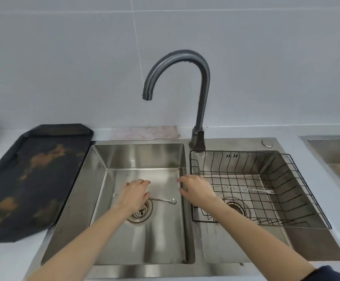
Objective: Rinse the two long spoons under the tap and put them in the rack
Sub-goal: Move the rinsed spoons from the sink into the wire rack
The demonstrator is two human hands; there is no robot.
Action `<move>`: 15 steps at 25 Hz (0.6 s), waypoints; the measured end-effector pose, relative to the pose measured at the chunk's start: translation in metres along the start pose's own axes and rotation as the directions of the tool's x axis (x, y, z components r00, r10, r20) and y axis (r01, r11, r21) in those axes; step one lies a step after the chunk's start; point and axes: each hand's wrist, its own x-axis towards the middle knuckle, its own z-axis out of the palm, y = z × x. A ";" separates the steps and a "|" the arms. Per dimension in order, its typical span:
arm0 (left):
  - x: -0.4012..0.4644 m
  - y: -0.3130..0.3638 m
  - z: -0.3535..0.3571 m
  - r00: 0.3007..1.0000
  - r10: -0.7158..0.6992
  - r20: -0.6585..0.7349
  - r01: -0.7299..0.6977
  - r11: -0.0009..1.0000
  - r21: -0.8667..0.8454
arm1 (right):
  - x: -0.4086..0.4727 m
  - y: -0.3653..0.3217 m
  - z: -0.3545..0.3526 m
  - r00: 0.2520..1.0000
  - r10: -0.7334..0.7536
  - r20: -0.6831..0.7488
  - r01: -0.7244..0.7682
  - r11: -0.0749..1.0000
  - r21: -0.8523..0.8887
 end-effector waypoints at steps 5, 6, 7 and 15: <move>0.001 -0.051 0.008 0.997 -0.006 0.072 0.007 1.000 -0.009 | 0.029 -0.037 0.027 0.998 -0.007 0.063 0.009 1.000 -0.026; 0.004 -0.058 0.011 0.996 -0.001 0.085 0.003 1.000 -0.022 | 0.035 -0.041 0.031 0.997 0.001 0.080 0.002 0.999 -0.032; 0.007 -0.065 0.015 0.995 0.004 0.102 -0.001 0.999 -0.035 | 0.041 -0.046 0.035 0.995 0.014 0.102 -0.010 0.999 -0.036; 0.047 -0.093 0.064 0.971 0.030 0.236 0.004 0.990 -0.138 | 0.085 -0.041 0.089 0.948 0.124 0.292 -0.100 0.990 -0.097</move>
